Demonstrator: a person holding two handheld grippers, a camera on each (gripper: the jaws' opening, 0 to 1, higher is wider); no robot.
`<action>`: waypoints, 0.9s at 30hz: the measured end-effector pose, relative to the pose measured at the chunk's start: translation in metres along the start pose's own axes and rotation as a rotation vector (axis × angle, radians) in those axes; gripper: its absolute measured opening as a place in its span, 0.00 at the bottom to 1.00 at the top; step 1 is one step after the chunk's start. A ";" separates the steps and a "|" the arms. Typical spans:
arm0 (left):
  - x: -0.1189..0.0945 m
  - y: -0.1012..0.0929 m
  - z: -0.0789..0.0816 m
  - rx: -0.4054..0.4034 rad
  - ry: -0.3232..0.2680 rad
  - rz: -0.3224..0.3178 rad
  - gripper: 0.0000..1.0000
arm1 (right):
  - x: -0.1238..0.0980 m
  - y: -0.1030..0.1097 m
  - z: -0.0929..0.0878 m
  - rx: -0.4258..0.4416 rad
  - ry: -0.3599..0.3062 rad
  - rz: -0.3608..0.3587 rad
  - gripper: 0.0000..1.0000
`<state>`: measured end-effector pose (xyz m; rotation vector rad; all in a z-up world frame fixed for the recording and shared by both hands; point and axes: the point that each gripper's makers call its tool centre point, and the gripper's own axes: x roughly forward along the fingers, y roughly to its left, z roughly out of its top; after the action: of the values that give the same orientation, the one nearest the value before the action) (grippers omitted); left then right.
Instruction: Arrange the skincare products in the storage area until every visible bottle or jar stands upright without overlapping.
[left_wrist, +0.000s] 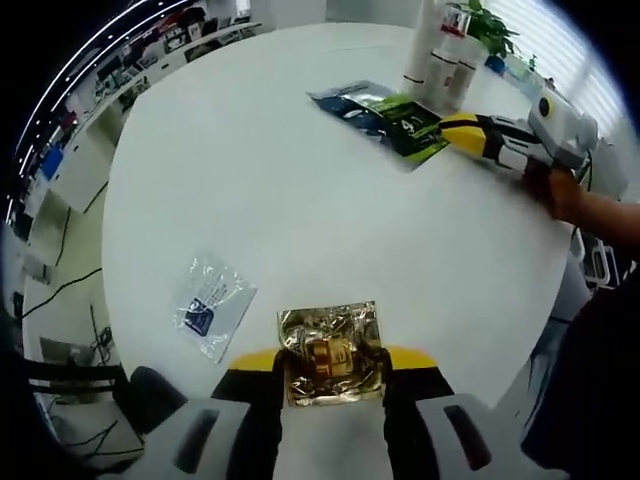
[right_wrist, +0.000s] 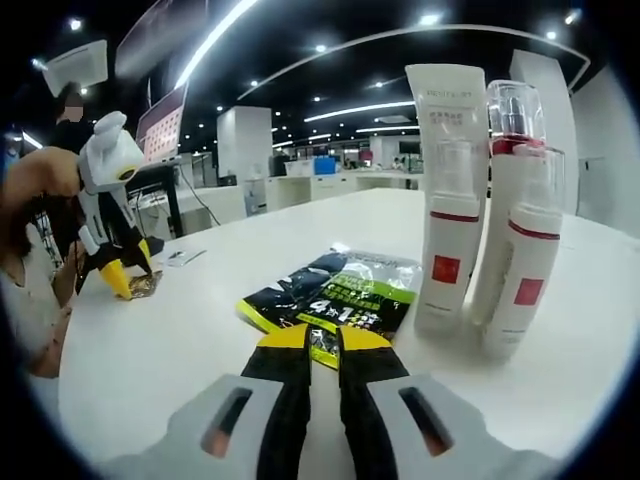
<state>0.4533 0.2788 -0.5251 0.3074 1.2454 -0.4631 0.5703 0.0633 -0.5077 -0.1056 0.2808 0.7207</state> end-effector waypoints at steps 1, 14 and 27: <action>0.000 0.000 0.000 0.007 0.003 -0.002 0.40 | 0.000 0.000 0.000 0.000 0.000 0.000 0.09; 0.000 -0.004 -0.001 0.062 0.021 -0.018 0.39 | 0.000 0.001 0.000 -0.003 0.002 0.000 0.09; -0.001 -0.008 -0.002 0.100 0.052 -0.040 0.39 | -0.001 0.001 0.001 0.001 -0.004 0.007 0.09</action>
<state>0.4475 0.2733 -0.5249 0.3823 1.2829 -0.5560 0.5692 0.0639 -0.5067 -0.1021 0.2780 0.7278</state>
